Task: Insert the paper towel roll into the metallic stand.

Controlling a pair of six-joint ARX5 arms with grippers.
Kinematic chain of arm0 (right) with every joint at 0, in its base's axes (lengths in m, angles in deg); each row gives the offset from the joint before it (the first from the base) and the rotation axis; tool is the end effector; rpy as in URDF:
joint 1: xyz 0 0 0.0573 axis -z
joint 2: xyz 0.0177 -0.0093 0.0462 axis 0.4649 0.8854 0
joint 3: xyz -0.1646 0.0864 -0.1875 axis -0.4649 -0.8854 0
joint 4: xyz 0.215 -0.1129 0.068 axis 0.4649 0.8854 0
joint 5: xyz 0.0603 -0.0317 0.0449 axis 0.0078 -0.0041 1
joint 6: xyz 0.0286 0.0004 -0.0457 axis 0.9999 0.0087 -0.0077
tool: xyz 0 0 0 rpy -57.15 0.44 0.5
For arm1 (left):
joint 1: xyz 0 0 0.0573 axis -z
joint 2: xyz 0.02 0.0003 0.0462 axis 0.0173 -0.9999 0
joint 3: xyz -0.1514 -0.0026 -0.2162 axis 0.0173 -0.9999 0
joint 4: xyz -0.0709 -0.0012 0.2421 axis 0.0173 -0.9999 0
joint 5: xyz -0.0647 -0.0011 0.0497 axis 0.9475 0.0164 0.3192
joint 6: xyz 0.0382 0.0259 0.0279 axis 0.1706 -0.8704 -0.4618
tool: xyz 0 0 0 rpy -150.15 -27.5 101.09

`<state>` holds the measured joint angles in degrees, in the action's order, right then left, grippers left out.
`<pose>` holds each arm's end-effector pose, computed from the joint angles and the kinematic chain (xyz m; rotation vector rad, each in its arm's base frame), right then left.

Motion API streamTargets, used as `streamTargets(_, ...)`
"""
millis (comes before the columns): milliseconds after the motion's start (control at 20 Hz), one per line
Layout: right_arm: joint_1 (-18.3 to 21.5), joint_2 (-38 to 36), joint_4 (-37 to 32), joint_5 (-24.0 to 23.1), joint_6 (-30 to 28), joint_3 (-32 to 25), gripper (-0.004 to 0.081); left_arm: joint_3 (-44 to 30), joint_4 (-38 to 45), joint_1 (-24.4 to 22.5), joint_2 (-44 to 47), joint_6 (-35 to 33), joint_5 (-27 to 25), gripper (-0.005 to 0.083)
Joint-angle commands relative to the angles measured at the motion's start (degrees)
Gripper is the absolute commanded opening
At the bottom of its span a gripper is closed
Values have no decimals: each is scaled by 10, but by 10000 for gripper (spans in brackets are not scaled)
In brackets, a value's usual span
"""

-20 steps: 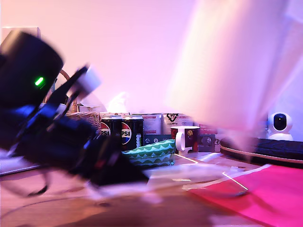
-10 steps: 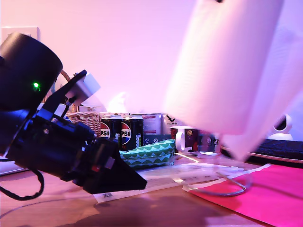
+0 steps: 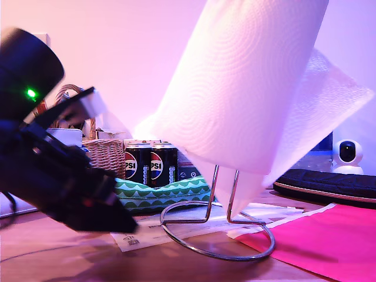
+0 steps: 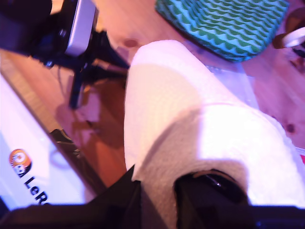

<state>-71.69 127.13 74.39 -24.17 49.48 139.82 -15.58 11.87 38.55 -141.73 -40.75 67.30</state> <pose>0.1784 0.1748 0.3991 -0.4992 0.9990 0.8270 0.1890 -0.1495 0.1131 0.2036 0.6235 -0.7508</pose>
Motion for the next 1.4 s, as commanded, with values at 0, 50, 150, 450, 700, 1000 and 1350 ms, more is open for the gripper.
streamTargets(0, -12, 1, -3, 26, -1, 4, -12, 0, -10, -6, 21, -3, -10, -7)
streamTargets(50, -17, 2, -2, 42, -9, 4, -12, 0, -13, -11, 31, -3, -10, -14)
streamTargets(150, -29, 3, -2, 62, -28, 4, -12, 0, -13, -18, 48, -3, -10, -14)
streamTargets(450, -35, 7, -2, 26, -41, 4, -12, 0, -19, -23, 64, -3, -10, -14)
streamTargets(700, -48, 10, -5, 15, -24, 4, 16, 0, -59, -23, 75, -3, -10, -14)
streamTargets(1000, -63, 11, -14, 14, -22, 4, 112, 0, -110, -24, 126, -10, -40, -14)
streamTargets(1350, -63, 11, -12, 14, -10, 4, 205, 0, -122, -40, 167, -18, -53, -14)
